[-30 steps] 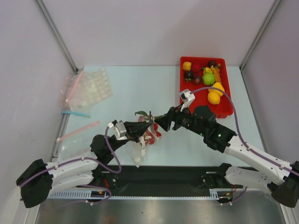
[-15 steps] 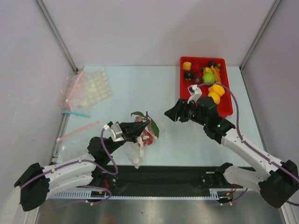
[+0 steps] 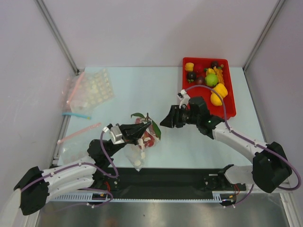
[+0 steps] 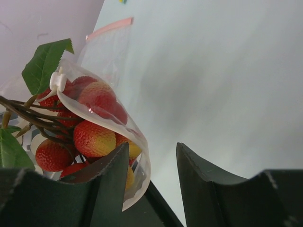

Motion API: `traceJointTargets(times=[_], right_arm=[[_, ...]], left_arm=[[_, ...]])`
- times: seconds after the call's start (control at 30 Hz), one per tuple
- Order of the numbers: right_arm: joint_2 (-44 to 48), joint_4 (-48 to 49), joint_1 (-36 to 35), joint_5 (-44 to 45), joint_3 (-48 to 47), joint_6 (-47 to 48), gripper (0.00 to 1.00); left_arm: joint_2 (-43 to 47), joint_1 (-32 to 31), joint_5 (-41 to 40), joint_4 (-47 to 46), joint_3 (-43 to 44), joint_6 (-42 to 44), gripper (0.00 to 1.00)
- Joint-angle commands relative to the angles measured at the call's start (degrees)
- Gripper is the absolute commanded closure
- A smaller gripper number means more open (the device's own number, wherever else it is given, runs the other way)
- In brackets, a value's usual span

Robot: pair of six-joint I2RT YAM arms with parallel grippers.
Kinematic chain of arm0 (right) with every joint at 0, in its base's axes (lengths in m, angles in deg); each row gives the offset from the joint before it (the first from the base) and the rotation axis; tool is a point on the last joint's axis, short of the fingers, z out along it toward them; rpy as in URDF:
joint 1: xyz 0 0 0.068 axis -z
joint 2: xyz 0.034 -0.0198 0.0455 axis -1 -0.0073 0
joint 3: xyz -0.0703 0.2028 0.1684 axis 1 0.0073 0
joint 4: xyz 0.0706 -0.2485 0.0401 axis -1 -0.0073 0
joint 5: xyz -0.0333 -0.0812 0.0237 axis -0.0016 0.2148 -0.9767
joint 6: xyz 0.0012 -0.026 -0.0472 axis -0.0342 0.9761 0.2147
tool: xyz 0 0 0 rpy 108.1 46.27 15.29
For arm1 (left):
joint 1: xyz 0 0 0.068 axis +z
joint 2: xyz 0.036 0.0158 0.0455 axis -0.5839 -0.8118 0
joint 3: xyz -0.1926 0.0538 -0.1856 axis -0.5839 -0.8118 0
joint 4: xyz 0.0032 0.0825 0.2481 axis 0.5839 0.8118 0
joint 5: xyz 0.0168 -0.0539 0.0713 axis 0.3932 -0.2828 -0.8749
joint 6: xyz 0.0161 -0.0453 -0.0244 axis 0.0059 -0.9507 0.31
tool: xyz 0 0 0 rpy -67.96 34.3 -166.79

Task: Place the food in the zip-top bag and seal the zipper
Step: Place the fake fruit in the zipper food storage bag, then adjust the zipper food storage bag at the center of the board.

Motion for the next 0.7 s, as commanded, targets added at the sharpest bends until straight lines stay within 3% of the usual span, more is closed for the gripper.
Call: traceJointTargets(times=[0.0,0.1,0.2,0.23,0.27,0.33,0.37,0.43,0.57,0.6,0.67], right_arm=[[-0.33,3.32,-1.66,-3.30,-2.10,1.22,0.50],[-0.86,3.06,-2.63,-3.13,-2.63,1.93,0.51],[-1.56,2.45,-3.59,-2.86,-3.42,2.54,0.59],[-2.26,1.92,-3.77,-2.77,-3.68,2.81,0.63],[-2.44,1.66,-4.21,-2.77,-3.95,2.90,0.77],[-2.18,1.22,-4.39,-2.16,-4.83,3.34,0.95],[-1.66,-0.53,-4.56,-1.38,-5.18,3.51,1.00],[2.28,-2.29,-5.61,3.17,-5.27,4.39,1.00],[12.02,-8.27,-6.59,14.52,-6.67,6.76,1.00],[13.80,-9.76,-6.59,20.11,-7.28,7.03,1.00],[18.19,-13.80,-6.59,25.33,-9.73,7.29,1.00]], left_arm=[[1.10,0.29,-0.24,-3.17,-0.01,0.29,1.00],[1.19,0.30,-0.33,-3.17,-0.01,0.38,1.00],[1.19,0.29,-0.33,-3.08,-0.01,0.38,1.00],[1.19,0.29,-0.33,-3.08,-0.01,0.38,1.00],[1.19,0.29,-0.42,-3.08,-0.01,0.29,1.00],[1.28,0.29,-0.50,-2.82,0.08,0.11,1.00],[1.19,0.29,-0.85,-2.47,0.25,-0.06,1.00],[1.02,0.38,-2.70,0.77,1.83,-1.46,1.00],[-0.47,0.03,-4.62,20.07,10.95,-3.57,1.00],[-1.52,0.03,-5.68,31.00,16.54,-6.28,1.00],[-5.46,-0.06,-8.32,41.26,22.81,-8.66,1.00]])
